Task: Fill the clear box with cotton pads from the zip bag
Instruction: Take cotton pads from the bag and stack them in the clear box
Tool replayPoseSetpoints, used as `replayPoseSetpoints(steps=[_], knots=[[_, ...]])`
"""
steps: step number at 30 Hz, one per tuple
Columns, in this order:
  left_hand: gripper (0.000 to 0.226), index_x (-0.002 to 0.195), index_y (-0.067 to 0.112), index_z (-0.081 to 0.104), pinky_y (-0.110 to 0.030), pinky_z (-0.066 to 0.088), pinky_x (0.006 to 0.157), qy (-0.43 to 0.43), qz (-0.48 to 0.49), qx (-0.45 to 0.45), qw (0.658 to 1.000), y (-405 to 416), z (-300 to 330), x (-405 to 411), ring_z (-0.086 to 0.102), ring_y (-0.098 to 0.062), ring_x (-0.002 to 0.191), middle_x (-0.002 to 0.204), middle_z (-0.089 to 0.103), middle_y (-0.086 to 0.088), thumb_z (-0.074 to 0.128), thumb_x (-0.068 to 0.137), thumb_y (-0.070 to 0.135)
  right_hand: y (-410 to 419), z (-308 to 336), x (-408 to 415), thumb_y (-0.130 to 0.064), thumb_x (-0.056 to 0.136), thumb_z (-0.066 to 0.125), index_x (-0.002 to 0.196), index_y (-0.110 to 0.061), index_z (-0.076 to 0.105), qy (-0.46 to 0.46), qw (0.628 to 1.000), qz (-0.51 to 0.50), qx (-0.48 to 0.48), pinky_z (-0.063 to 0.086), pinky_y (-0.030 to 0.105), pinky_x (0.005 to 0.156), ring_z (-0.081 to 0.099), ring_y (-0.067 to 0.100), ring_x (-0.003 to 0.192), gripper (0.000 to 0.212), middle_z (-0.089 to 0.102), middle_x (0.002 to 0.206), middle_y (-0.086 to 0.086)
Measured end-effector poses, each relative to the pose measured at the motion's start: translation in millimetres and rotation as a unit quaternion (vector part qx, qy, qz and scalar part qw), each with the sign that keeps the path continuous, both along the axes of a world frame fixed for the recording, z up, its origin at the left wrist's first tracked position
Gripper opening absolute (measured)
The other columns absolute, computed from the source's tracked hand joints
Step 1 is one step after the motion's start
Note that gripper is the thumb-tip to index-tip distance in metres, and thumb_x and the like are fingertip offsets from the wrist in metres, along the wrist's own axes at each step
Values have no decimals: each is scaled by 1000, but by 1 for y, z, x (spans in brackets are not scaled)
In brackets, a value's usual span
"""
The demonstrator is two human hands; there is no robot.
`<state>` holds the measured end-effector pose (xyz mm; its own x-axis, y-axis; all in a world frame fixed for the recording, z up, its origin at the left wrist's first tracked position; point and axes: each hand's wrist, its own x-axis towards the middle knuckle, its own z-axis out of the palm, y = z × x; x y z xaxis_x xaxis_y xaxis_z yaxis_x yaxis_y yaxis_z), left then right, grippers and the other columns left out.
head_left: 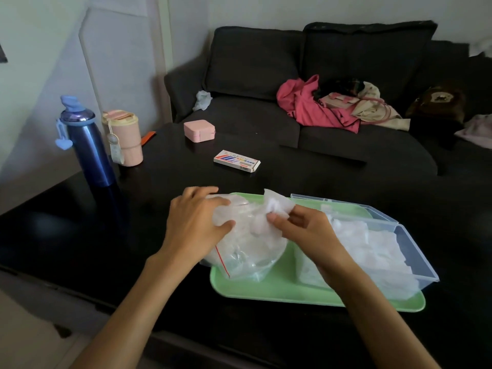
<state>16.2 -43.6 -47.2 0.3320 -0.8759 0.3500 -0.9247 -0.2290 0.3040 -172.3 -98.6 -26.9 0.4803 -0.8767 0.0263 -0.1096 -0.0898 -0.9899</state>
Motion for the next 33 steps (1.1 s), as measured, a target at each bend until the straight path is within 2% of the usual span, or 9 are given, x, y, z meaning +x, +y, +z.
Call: replayPoseSetpoints(steps=[4, 7, 9, 14, 18, 21, 26, 30, 33], knots=[[20, 101, 35, 69, -15, 41, 79, 169, -98, -185, 963, 1, 26, -23, 56, -4, 93, 99, 65, 18, 67, 81, 37, -2, 11, -12, -17, 84, 67, 106, -6, 68, -70, 992, 10, 102, 56, 20, 68, 71, 18, 88, 24, 74, 95, 6], [33, 101, 37, 68, -16, 47, 76, 324, -159, -82, 929, 0, 36, -42, 61, 5, 88, 94, 67, 23, 65, 74, 56, -2, 16, -15, -13, 83, 68, 107, -7, 65, -107, 989, -26, 103, 56, 22, 66, 72, 19, 85, 25, 74, 93, 8], [38, 105, 33, 67, -13, 50, 75, 356, -180, -30, 916, -3, 34, -53, 63, 6, 86, 97, 68, 17, 75, 72, 49, -4, 18, -17, -11, 82, 69, 105, -10, 63, -125, 986, -65, 92, 57, 24, 64, 72, 19, 84, 24, 74, 92, 8], [24, 108, 20, 66, -10, 48, 54, 449, -186, -59, 872, -18, 35, -68, 65, 5, 71, 83, 69, 14, 68, 84, 15, -6, 18, -24, -22, 86, 65, 108, -16, 65, -166, 978, -74, 105, 57, 25, 68, 70, 17, 91, 22, 72, 100, 4], [22, 106, 33, 63, -13, 48, 49, 544, -140, -22, 827, -28, 36, -78, 66, 4, 67, 84, 70, 9, 60, 90, 19, -12, 21, -33, -35, 90, 58, 100, -17, 67, -173, 964, -126, 157, 54, 22, 60, 70, 14, 82, 23, 72, 90, 2], [14, 99, 33, 67, -16, 46, 48, 616, -130, 14, 777, -33, 38, -85, 67, 0, 69, 89, 68, 7, 57, 92, 27, -16, 17, -38, -25, 88, 63, 90, -18, 70, -104, 977, -170, 73, 47, 13, 50, 67, 4, 65, 11, 72, 71, -6], [39, 106, 35, 66, -18, 51, 54, 621, -170, 43, 764, -37, 37, -94, 69, -1, 82, 91, 72, 15, 69, 72, 53, -21, 14, -46, -23, 80, 73, 74, -23, 68, -72, 968, -239, -29, 46, 11, 48, 63, 2, 53, 8, 68, 60, -8], [29, 108, 28, 67, -21, 56, 64, 640, -177, 34, 747, -41, 33, -94, 70, -8, 88, 96, 74, 8, 73, 79, 24, -25, 13, -53, -26, 77, 75, 67, -27, 68, -44, 965, -248, -70, 42, 7, 47, 58, -5, 52, 12, 66, 57, -15], [15, 102, 18, 69, -19, 55, 59, 683, -134, 5, 718, -45, 31, -96, 71, -9, 76, 88, 75, 3, 64, 88, 18, -26, 15, -57, -28, 80, 72, 67, -25, 69, -63, 969, -235, -47, 42, 5, 48, 59, -7, 54, 14, 67, 60, -16]])
